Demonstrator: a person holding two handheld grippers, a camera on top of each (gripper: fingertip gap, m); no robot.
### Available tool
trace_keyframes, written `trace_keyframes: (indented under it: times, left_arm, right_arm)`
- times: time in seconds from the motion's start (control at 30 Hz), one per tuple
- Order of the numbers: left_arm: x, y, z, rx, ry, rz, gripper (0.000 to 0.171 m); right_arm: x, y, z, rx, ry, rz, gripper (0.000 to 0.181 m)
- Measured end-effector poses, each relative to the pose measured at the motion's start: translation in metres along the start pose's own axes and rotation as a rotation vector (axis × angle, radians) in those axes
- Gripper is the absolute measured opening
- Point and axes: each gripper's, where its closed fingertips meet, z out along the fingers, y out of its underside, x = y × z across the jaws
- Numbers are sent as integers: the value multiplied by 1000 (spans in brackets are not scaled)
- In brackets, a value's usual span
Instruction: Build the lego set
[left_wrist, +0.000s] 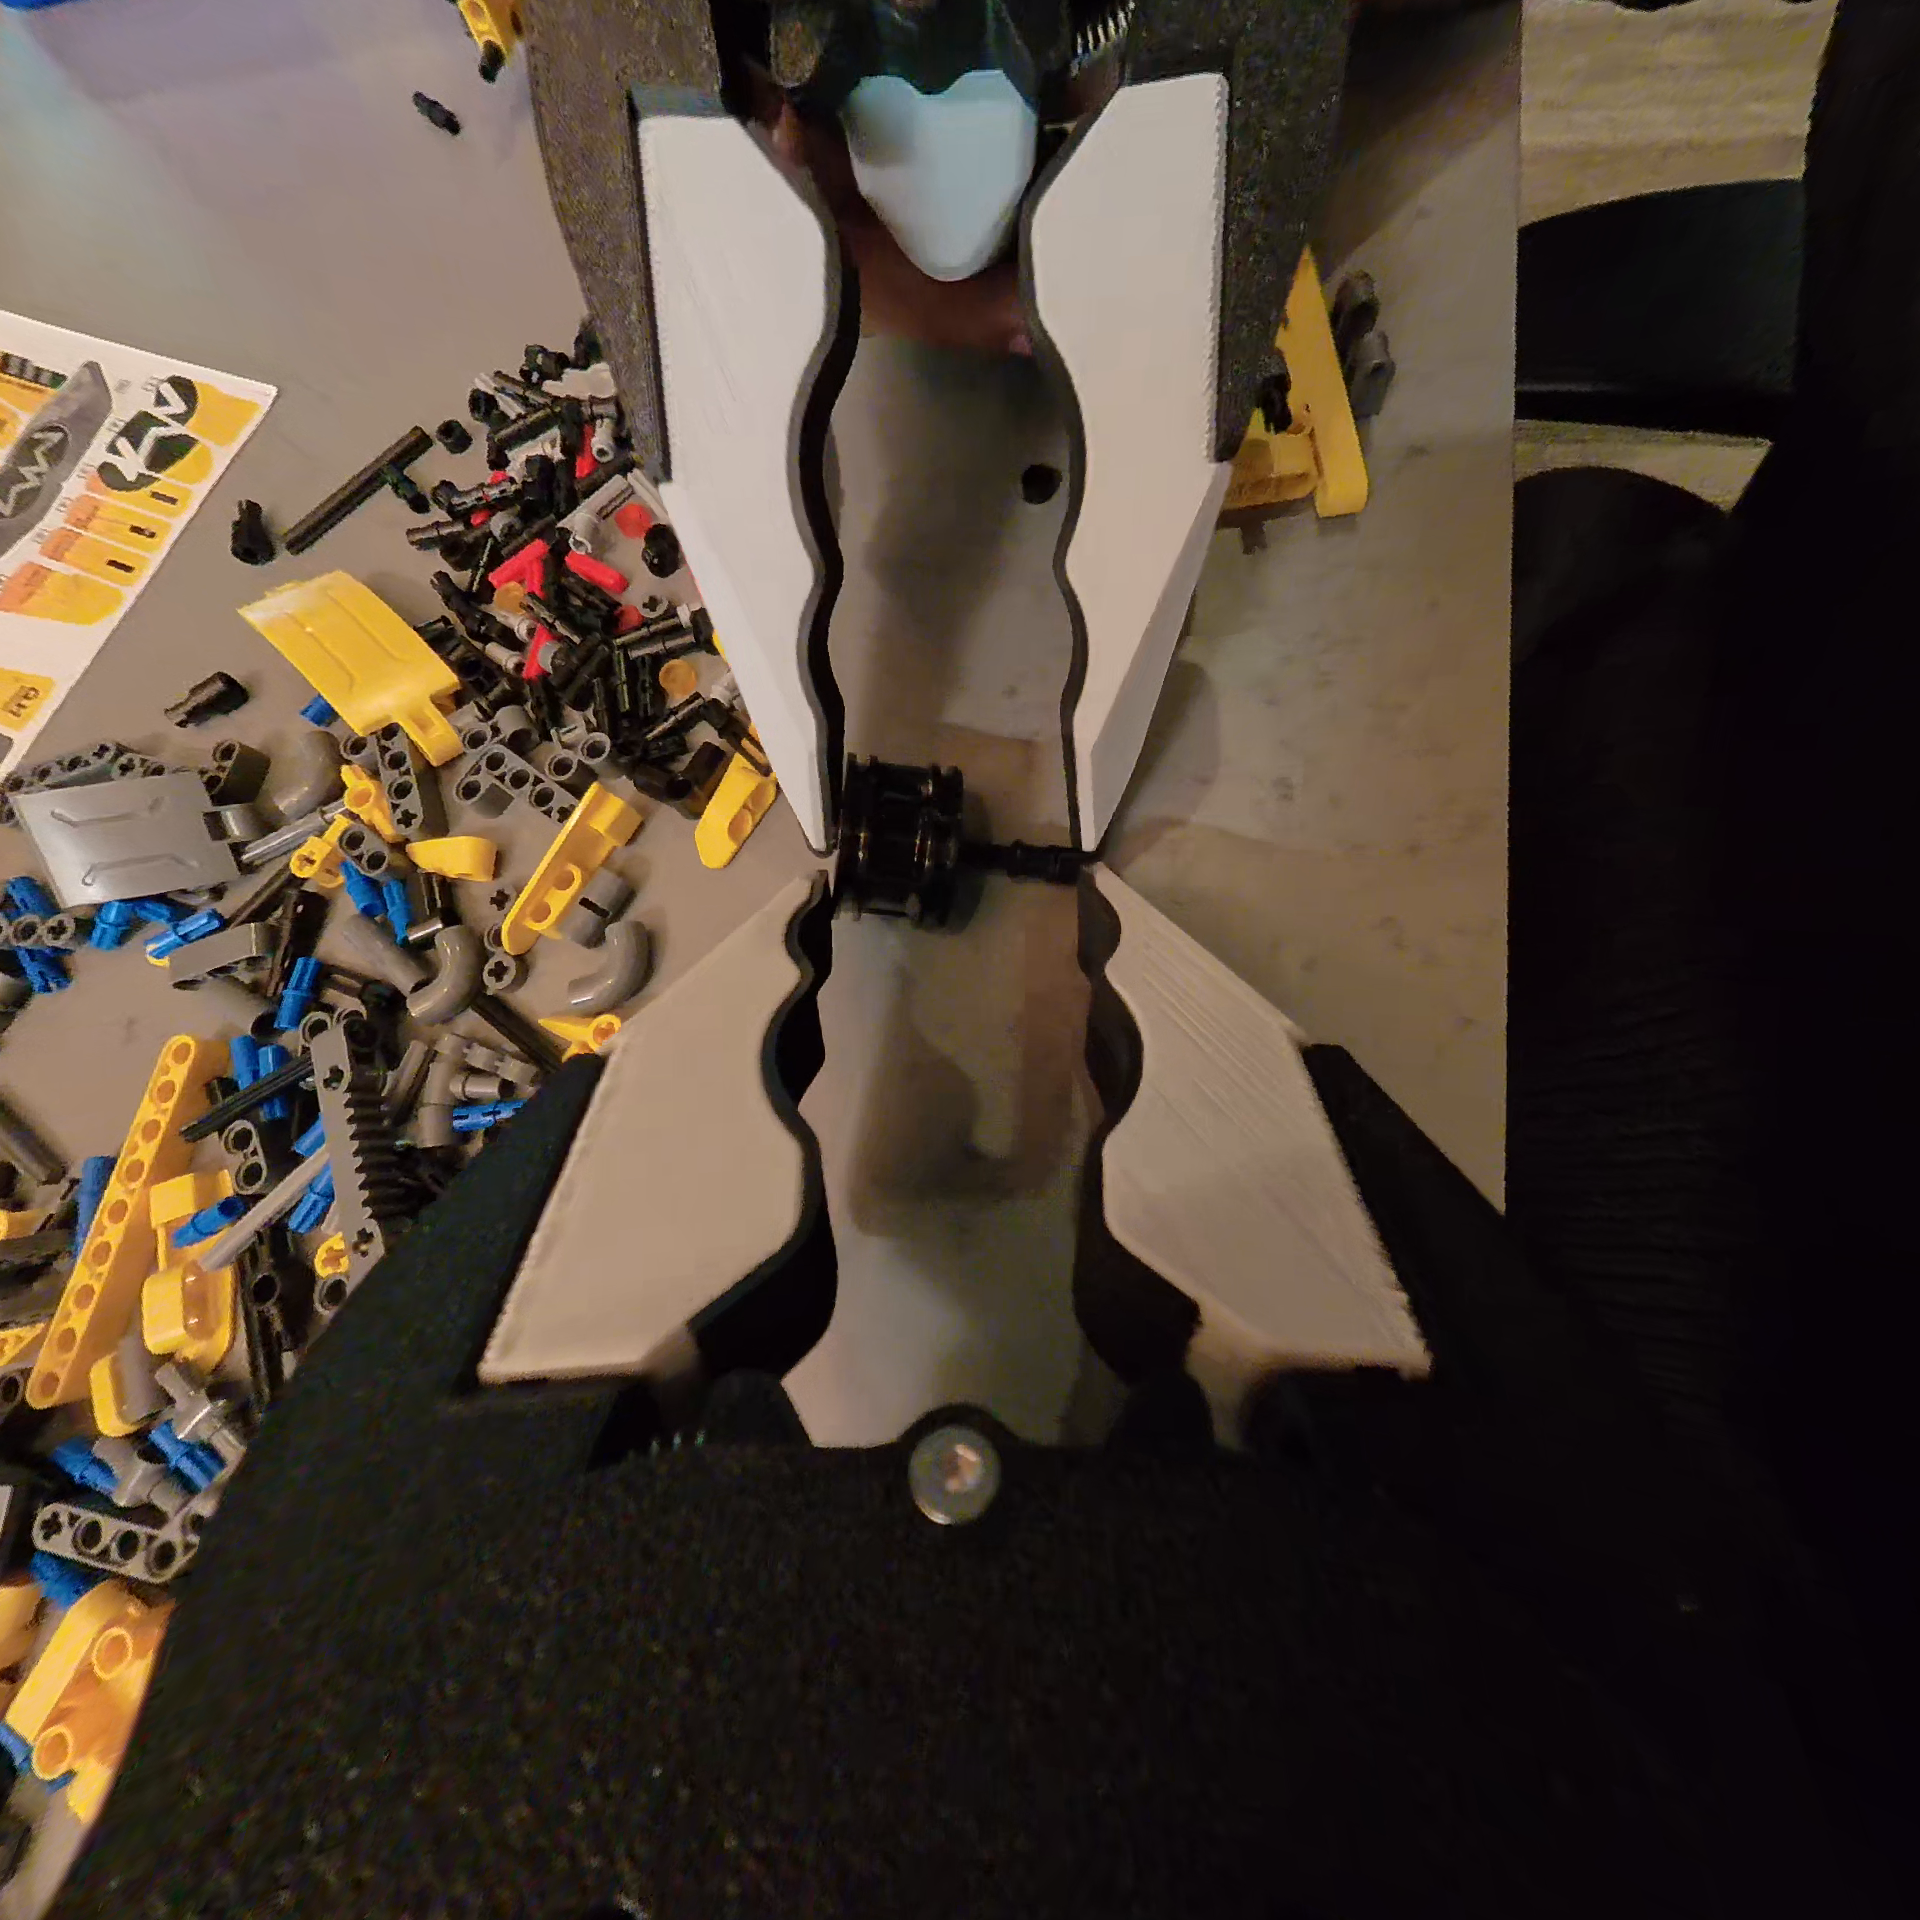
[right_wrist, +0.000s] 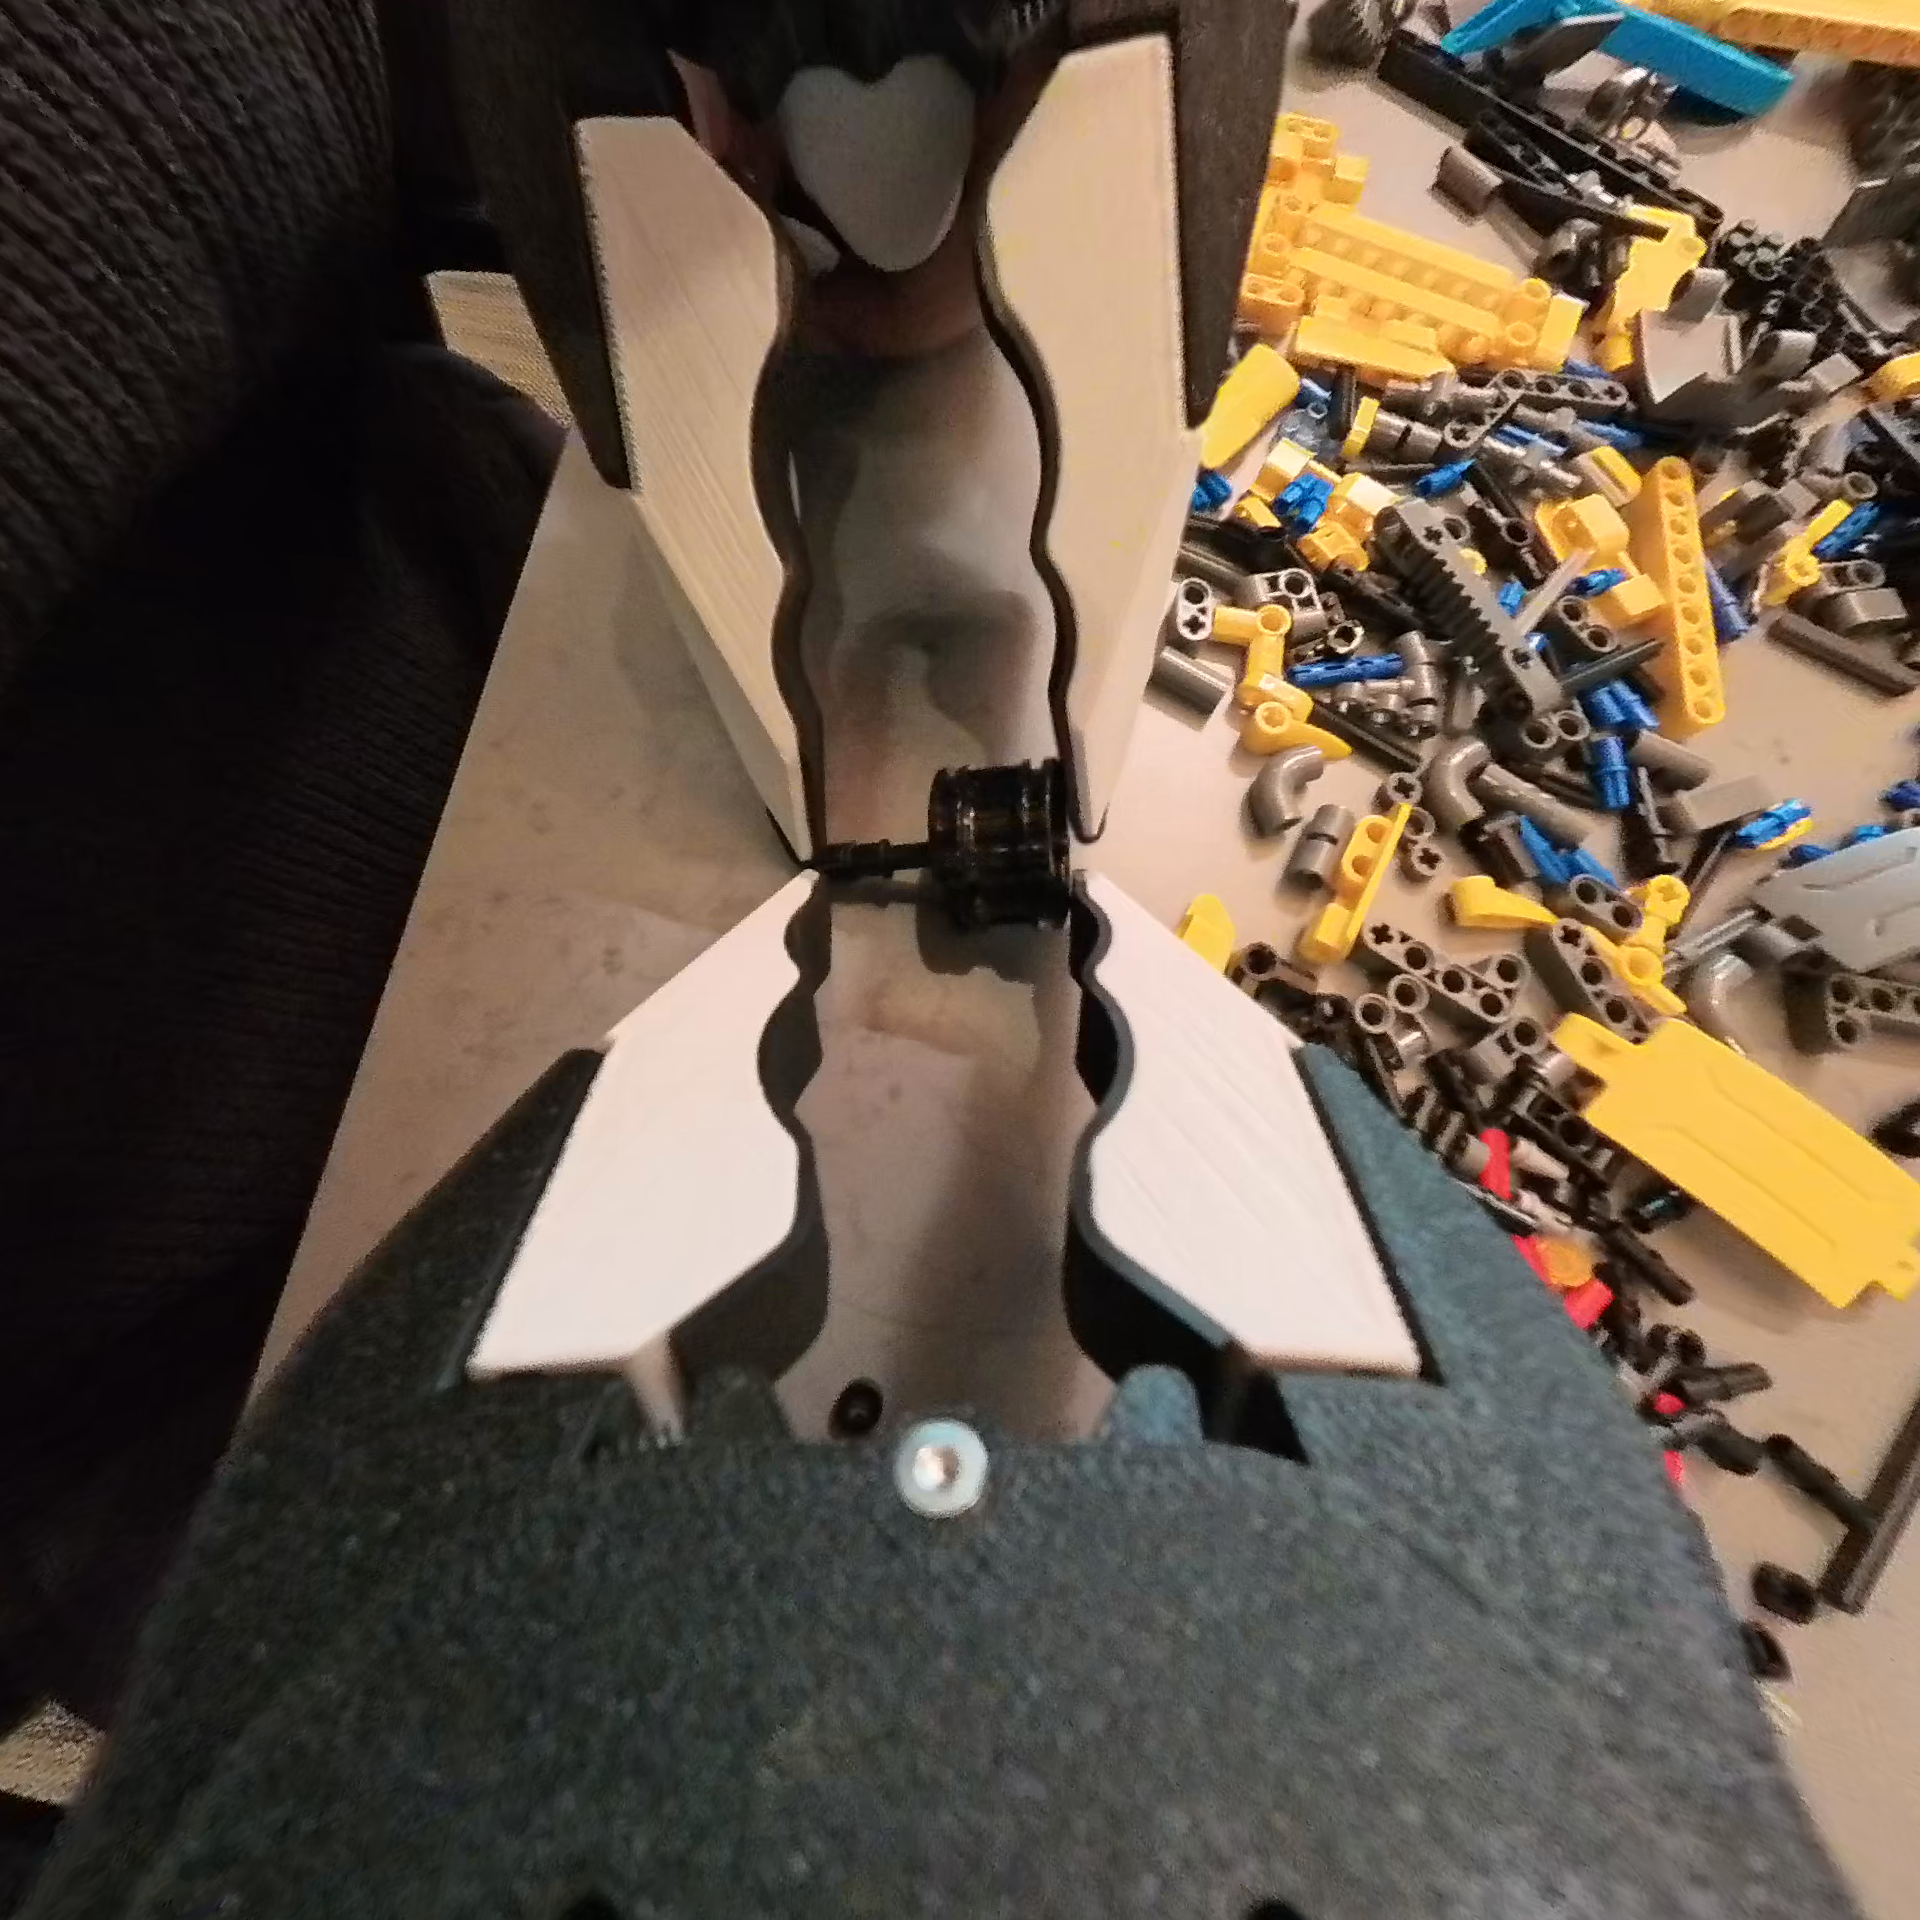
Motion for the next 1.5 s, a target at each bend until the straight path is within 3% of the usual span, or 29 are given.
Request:
trace_keyframes:
  times: [0.27, 0.63, 0.8, 1.0, 1.2, 1.5]
  left_arm:
    - [-2, -2, -1, 16, -93, 136, 50]
    - [8, -5, -2, 42, -90, 226, 48]
    - [7, -4, -1, 34, -47, 170, 47]
    - [0, -1, 0, 8, -61, 100, 47]
    - [-8, 1, 0, -4, -50, 4, 47]
    - [-10, 3, 1, -17, -51, -15, 47]
  right_arm:
    - [-1, 1, 0, 21, -72, 124, 46]
    - [-7, 1, 3, 6, -86, 66, 37]
    - [-4, 1, 1, 4, -53, 37, 40]
    - [-1, -15, -17, 102, -37, 32, 45]
    - [-2, -10, -6, 75, -40, 70, 60]
    - [8, -9, -2, 46, 79, 17, 48]
